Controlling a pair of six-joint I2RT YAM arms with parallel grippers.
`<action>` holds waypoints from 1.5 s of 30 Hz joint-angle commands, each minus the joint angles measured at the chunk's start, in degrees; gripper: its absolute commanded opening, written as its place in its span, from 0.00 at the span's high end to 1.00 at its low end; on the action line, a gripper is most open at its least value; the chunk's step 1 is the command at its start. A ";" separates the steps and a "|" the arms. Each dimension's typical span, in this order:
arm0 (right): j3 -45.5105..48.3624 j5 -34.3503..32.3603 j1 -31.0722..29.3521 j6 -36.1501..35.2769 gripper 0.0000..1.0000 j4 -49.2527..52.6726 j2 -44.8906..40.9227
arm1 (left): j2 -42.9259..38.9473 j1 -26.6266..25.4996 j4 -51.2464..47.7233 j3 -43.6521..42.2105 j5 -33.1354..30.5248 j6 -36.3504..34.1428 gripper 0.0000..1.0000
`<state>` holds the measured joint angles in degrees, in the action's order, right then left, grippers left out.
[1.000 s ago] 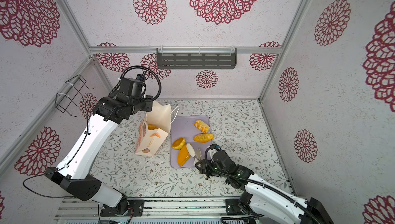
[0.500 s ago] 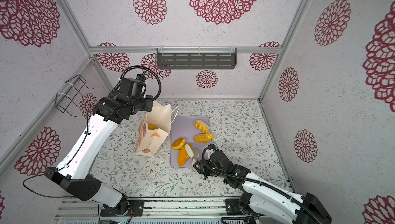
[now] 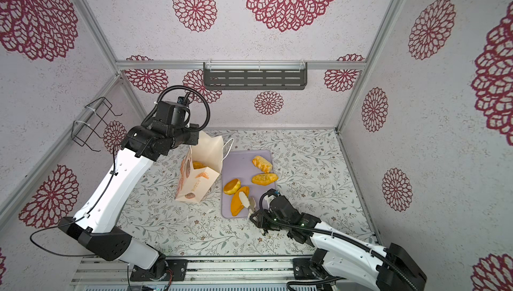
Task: Place the fake bread into the paper bag
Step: 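Lower the tongs onto the long orange crusty loaf and pinch it, then lift the pinched orange loaf with the tongs above the tray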
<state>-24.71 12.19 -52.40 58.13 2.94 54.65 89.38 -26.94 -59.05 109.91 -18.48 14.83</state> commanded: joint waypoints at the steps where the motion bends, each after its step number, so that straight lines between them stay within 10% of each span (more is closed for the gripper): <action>1: -0.08 0.47 -0.50 0.24 0.62 -3.79 -0.10 | 0.95 -0.66 1.81 0.82 0.64 0.22 1.00; 45: -6.50 -7.24 -0.02 -5.19 1.00 7.38 -6.74 | 0.80 -1.46 1.13 0.92 1.52 0.73 1.00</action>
<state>-27.92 7.27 -52.64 55.44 11.03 49.50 90.15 -27.88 -58.98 109.93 -17.39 15.14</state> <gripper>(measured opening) 0.264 0.051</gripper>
